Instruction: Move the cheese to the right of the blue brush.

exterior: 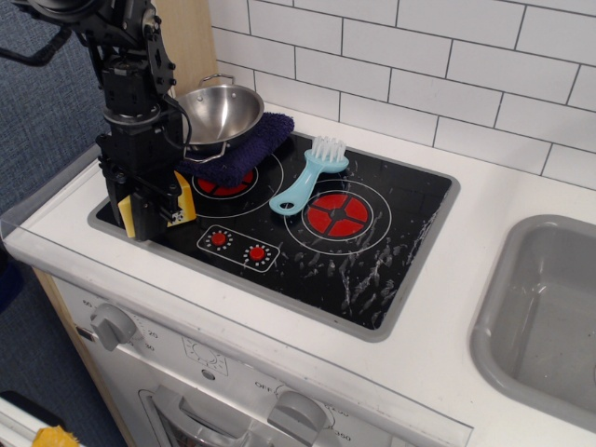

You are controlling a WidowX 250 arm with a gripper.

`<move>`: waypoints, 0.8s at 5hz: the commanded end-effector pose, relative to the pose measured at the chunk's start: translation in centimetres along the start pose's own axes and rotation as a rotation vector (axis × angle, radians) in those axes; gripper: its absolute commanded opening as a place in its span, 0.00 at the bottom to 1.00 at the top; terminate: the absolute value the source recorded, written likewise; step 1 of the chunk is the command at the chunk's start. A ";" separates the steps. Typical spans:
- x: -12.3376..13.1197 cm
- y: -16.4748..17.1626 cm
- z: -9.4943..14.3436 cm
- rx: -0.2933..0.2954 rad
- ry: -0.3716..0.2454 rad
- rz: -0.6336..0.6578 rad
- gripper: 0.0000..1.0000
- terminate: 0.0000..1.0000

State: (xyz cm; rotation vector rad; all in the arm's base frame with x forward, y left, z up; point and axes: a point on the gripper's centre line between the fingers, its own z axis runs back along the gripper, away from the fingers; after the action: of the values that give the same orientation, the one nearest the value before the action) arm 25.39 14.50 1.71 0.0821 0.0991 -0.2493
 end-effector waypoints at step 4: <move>6.4 -11.5 10.4 -0.023 -0.365 0.214 0.00 0.00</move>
State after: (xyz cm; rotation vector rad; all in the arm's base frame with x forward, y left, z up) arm 29.05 0.03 9.04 0.0152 -0.2253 -0.0506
